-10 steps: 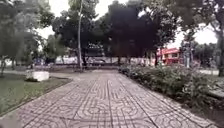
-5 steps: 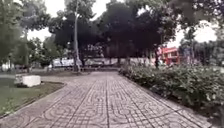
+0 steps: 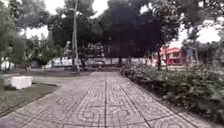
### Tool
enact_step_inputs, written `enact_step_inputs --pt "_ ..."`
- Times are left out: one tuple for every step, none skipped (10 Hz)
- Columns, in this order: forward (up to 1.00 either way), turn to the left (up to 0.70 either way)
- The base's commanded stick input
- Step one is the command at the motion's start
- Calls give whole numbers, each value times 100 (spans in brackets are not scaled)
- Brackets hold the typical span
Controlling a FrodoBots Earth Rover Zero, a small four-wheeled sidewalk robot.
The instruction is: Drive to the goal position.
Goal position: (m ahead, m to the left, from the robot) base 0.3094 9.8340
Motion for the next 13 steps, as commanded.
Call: enact_step_inputs --pt "100 0" --pt "100 0" --pt "100 0" --pt "100 0" --pt "100 0" --pt "100 0" --pt "100 0" --pt "100 0" --pt "100 0" --pt "100 0" --pt "100 0" --pt "100 0" --pt "100 0"
